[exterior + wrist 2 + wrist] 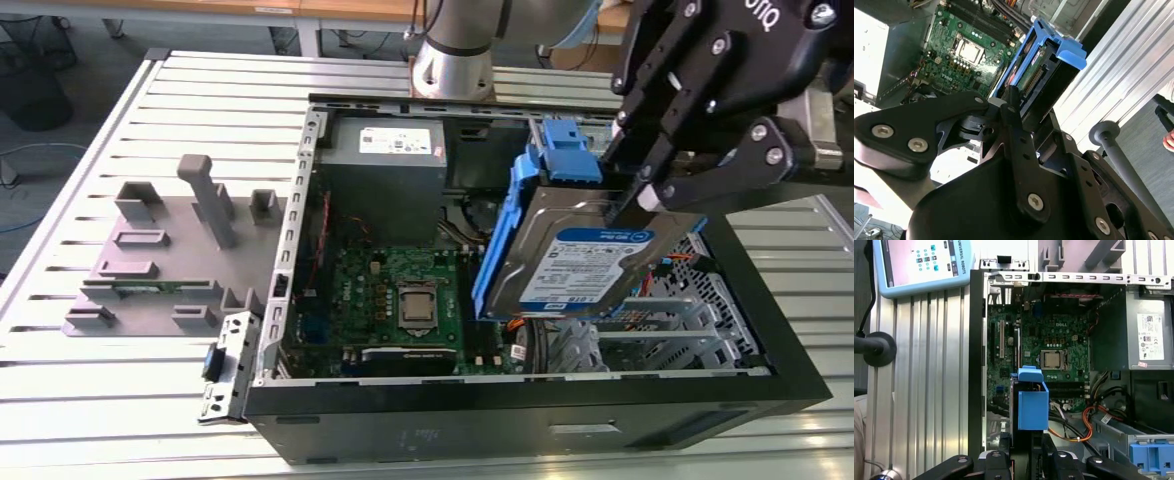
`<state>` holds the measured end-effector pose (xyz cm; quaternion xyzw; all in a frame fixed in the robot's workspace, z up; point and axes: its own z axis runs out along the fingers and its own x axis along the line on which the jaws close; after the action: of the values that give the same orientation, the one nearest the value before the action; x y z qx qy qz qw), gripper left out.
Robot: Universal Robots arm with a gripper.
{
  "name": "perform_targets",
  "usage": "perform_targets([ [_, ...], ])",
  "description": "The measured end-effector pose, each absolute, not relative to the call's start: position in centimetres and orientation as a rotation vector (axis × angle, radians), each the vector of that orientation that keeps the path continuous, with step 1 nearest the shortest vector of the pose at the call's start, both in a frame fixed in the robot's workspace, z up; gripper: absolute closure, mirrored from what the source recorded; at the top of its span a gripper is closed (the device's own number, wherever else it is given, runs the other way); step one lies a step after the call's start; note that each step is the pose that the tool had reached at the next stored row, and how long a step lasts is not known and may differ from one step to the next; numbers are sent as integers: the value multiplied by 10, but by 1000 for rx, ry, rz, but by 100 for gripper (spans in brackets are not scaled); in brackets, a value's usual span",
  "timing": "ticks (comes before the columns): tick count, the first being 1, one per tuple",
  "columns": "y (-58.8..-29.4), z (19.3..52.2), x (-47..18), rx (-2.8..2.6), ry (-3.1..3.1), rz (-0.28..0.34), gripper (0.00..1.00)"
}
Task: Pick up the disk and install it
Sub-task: 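Pick up the disk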
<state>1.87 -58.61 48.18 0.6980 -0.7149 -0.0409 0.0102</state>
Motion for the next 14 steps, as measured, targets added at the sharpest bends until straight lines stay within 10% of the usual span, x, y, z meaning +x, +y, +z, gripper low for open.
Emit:
perform_targets([
  [14, -586, 481, 62, 2175, -2228, -134, 65],
])
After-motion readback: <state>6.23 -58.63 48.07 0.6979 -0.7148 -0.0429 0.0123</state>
